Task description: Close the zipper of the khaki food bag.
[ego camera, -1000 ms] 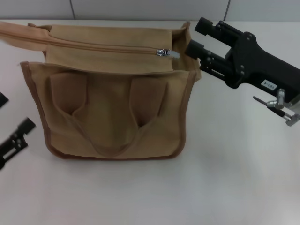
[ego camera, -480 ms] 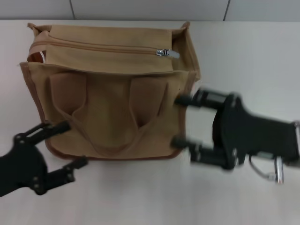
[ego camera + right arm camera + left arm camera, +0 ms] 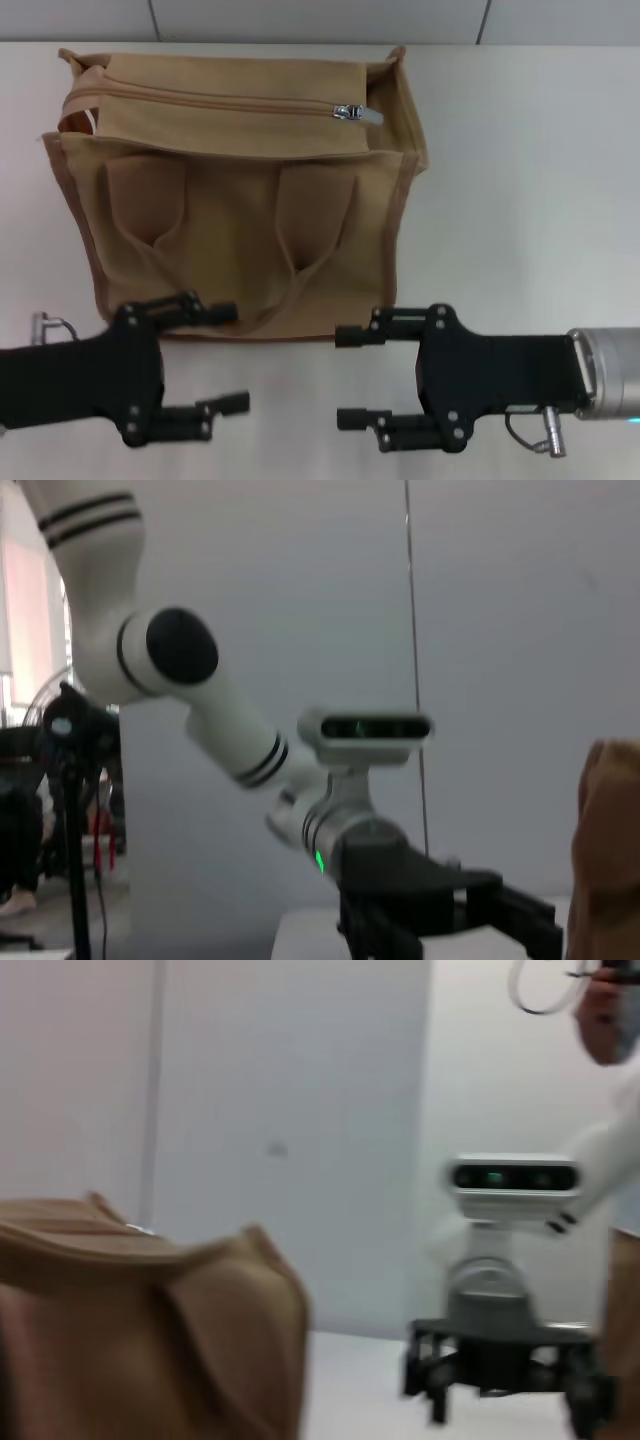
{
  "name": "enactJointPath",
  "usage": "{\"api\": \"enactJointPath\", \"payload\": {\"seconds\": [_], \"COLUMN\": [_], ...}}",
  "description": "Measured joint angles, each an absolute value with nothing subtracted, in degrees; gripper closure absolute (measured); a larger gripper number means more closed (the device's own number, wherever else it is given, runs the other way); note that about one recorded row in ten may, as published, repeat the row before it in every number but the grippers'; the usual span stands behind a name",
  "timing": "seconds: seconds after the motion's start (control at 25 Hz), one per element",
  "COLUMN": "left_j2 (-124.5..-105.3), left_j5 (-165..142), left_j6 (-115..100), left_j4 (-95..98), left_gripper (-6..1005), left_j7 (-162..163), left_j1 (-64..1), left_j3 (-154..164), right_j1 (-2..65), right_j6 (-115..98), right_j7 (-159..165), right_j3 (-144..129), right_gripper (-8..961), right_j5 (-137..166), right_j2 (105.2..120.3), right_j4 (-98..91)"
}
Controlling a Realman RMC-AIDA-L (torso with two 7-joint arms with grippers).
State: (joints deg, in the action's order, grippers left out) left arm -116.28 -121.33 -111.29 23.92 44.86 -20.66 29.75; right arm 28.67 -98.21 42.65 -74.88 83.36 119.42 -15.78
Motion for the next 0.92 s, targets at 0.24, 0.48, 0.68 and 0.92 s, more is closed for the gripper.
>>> {"api": "enactJointPath", "payload": {"seconds": [0.24,0.48,0.68,0.92], "left_j2": [-116.27,-116.72,-117.10,-117.21], "left_j5": [-121.52,-123.30,-123.76,-123.81], "left_j6": [-112.59,-112.02,-111.68,-111.30], "left_j4": [24.98,25.05,25.05,25.05], "left_gripper": [199,199,199,199], "left_j7": [45.62,45.83,45.89,45.88], "left_j1": [-20.64,-20.33,-20.08,-19.58], "left_j3": [35.02,35.21,35.24,35.24], "right_j1": [28.70,28.55,28.55,28.54], "right_j6": [-96.60,-94.37,-94.24,-94.21], "right_j7": [44.98,44.98,44.94,44.95], "right_j3": [-75.08,-76.60,-77.16,-77.24], "right_gripper": [228,228,228,228], "right_j5": [85.57,85.74,85.77,85.78], "right_j2": [119.55,119.62,119.62,119.62], "right_j4": [-15.82,-15.79,-15.72,-15.59]}}
